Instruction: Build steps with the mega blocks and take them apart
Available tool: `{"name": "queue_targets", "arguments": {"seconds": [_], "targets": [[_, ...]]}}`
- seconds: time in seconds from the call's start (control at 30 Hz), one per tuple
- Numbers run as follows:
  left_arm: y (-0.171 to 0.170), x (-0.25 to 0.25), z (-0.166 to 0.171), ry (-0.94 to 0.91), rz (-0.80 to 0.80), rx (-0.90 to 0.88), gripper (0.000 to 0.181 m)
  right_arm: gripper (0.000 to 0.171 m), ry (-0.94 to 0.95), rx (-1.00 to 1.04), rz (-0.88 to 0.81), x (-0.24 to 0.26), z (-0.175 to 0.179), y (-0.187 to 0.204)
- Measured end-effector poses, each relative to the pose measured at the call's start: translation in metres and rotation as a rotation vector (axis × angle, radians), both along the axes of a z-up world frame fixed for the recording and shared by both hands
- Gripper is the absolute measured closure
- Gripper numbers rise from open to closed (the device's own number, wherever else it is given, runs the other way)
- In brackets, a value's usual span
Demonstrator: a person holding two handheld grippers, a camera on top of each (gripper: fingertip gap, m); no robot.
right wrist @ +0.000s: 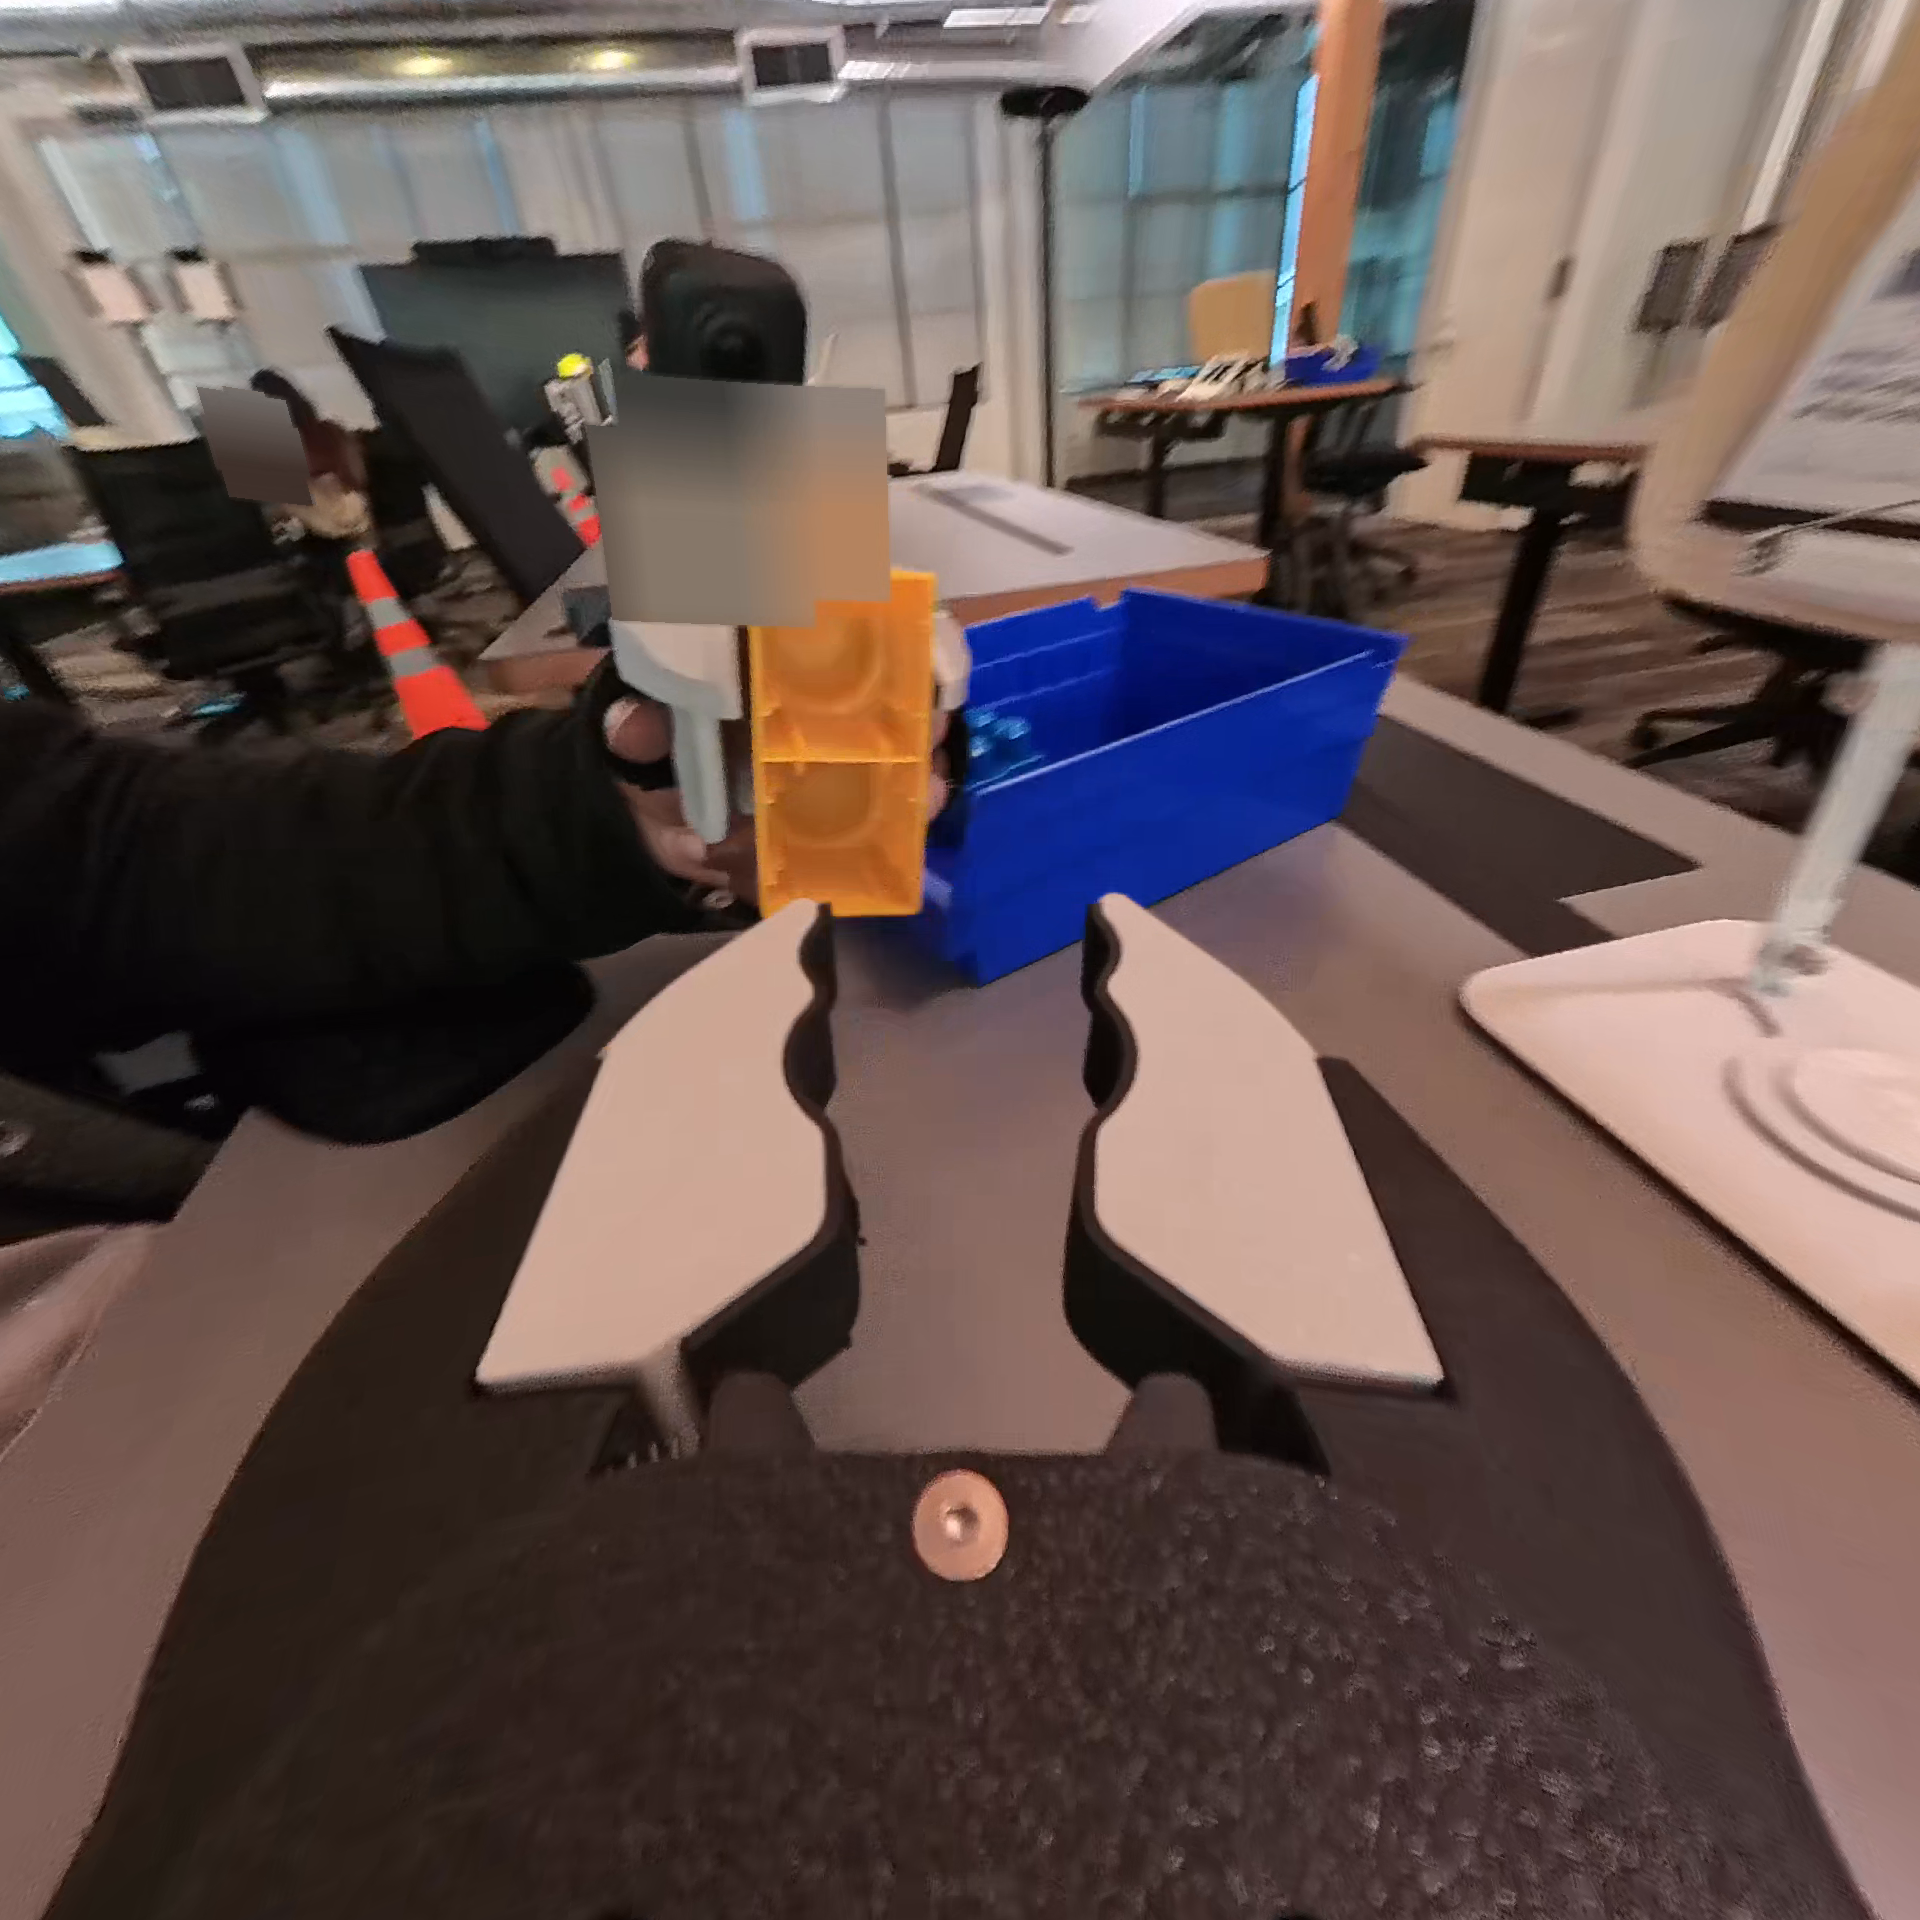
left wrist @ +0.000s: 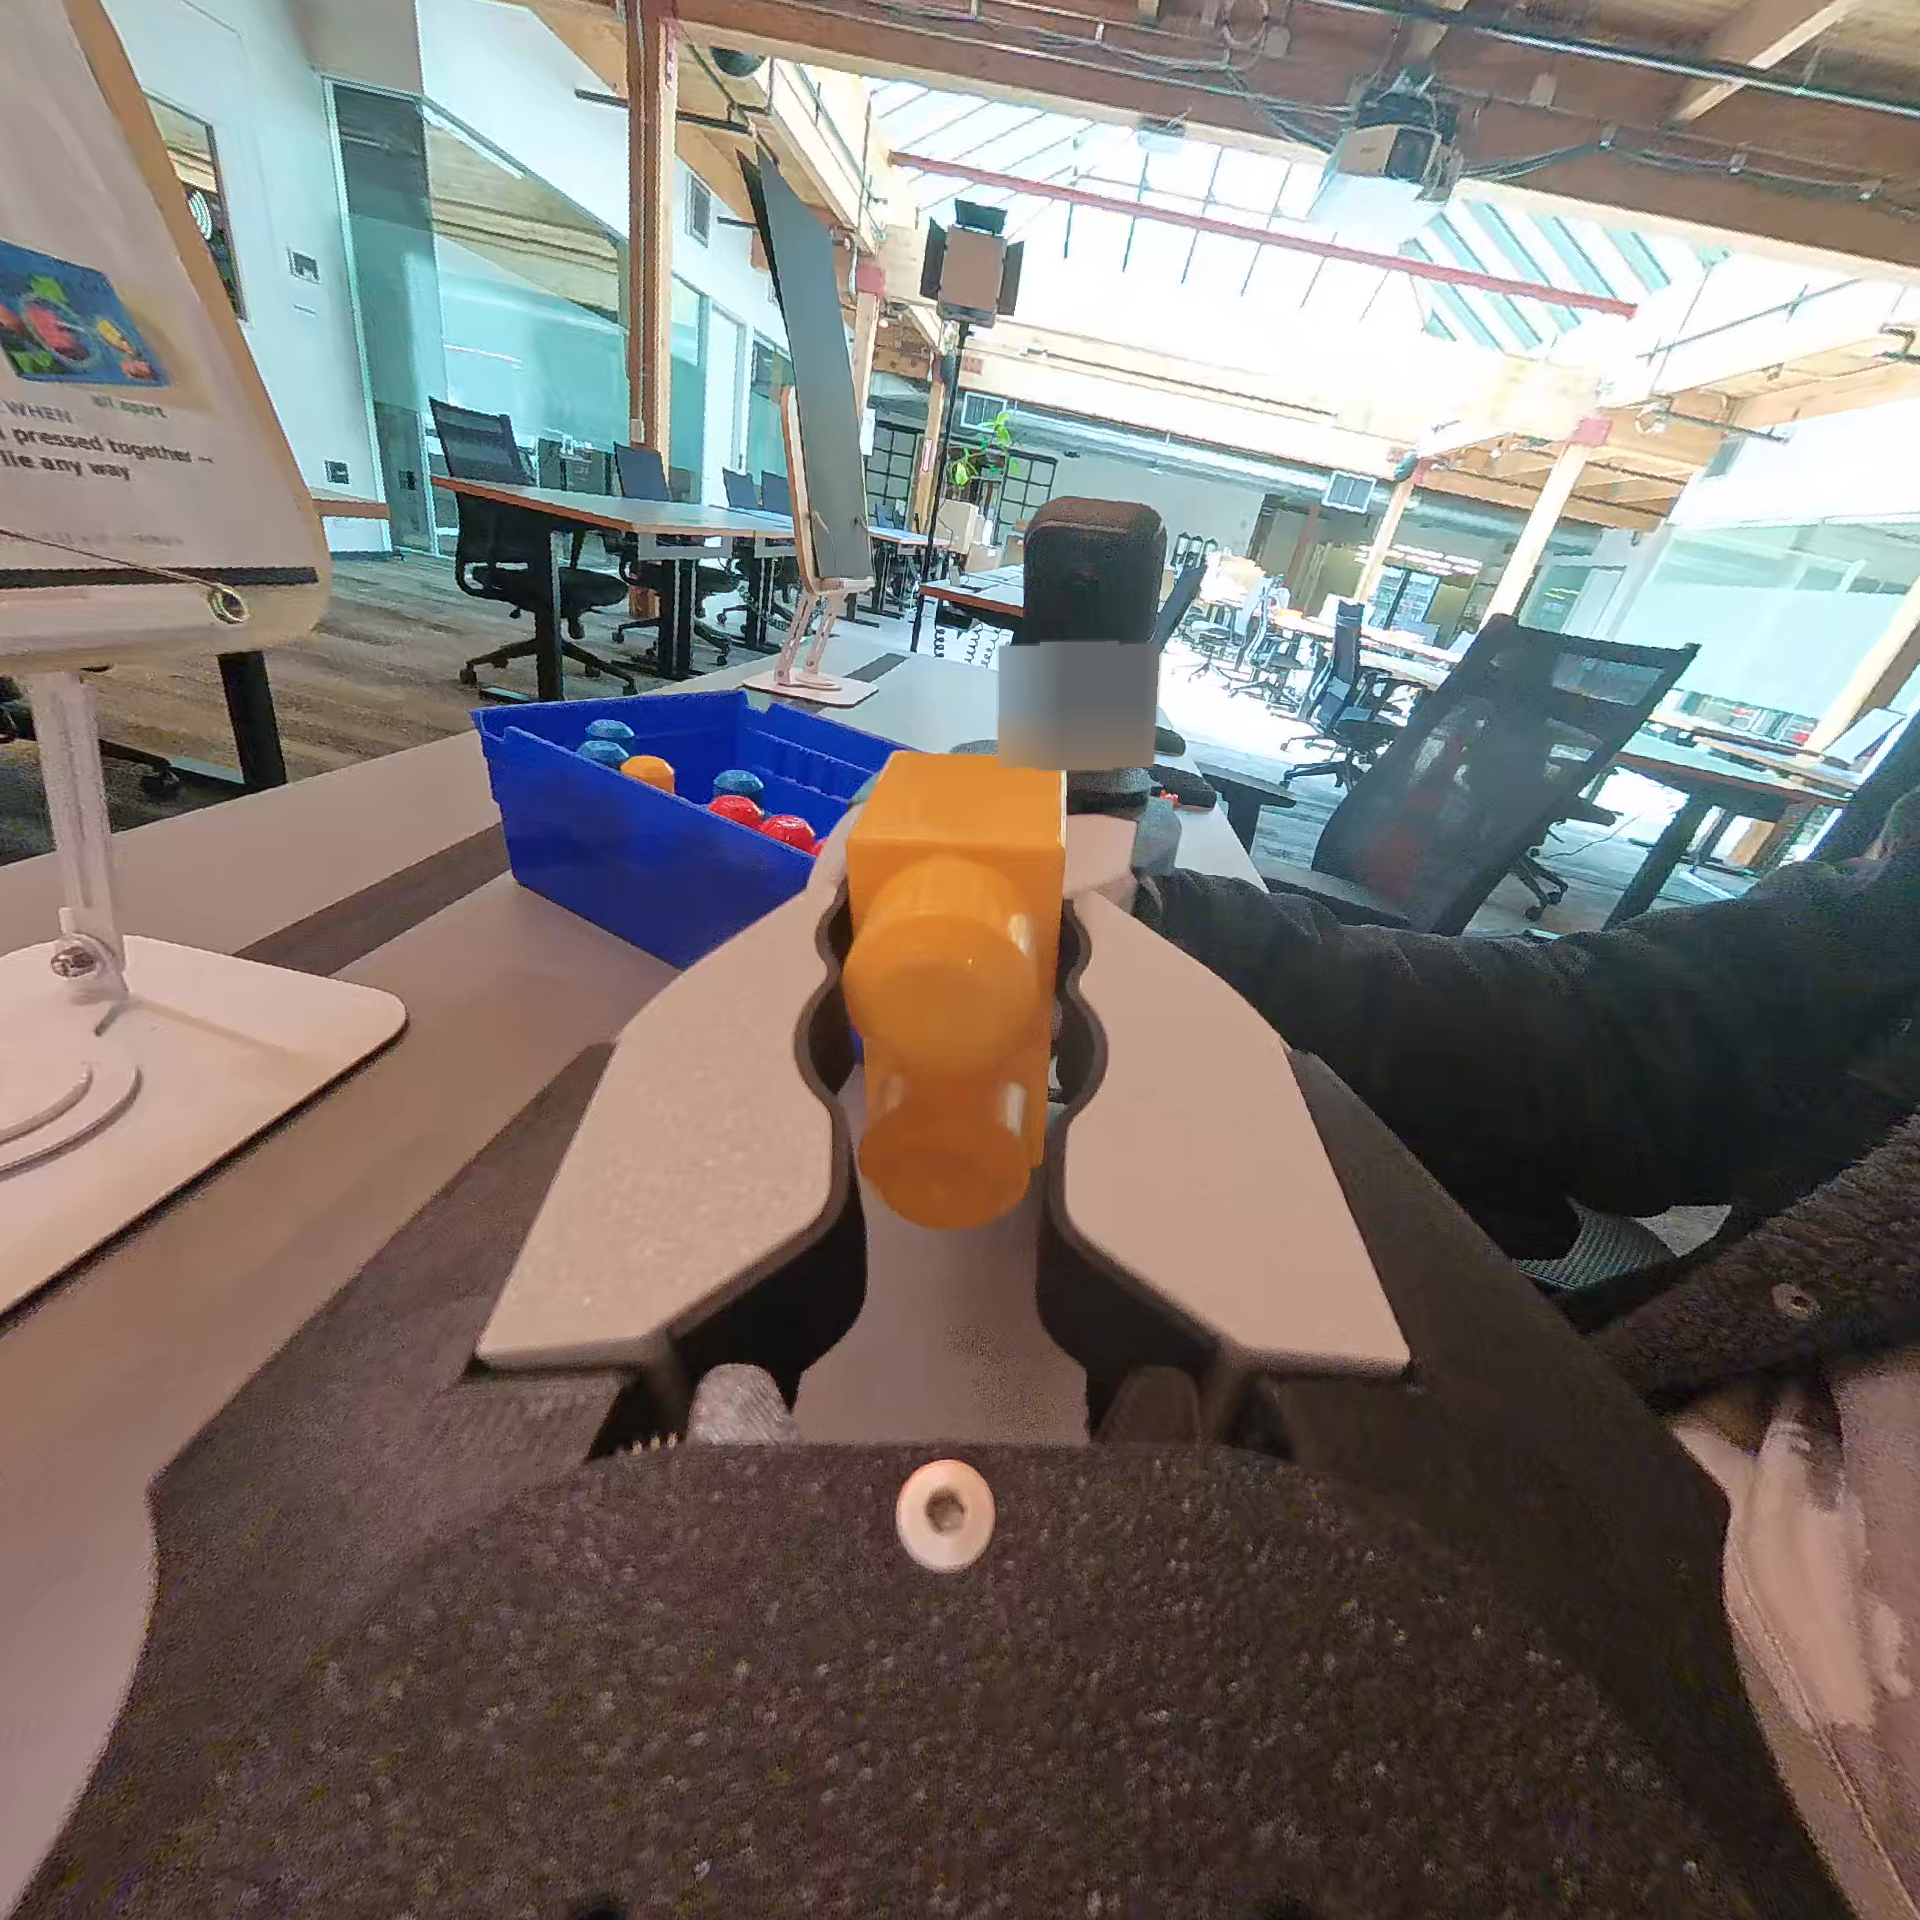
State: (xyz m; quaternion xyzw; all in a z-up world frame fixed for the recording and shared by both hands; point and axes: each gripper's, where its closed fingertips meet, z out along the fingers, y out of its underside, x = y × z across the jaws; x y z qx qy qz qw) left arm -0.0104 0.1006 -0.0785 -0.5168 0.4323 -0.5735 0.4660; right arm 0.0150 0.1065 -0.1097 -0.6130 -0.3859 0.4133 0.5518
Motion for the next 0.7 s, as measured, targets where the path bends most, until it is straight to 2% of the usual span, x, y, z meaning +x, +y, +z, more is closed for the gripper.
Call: {"name": "queue_targets", "arguments": {"seconds": [0.1,0.27,0.7], "targets": [[-0.005,0.003,-0.001,-0.010,-0.021,-0.002,0.145,0.118,-0.058,-0.026,0.061,-0.020,-0.013,-0.010],[-0.008,0.006,-0.002,-0.001,-0.007,0.051,0.145,0.111,-0.049,-0.049,0.132,-0.035,-0.014,-0.022],[-0.017,0.018,-0.004,-0.054,-0.031,0.033,0.145,0.120,0.054,-0.050,0.136,-0.047,-0.003,-0.025]]}}
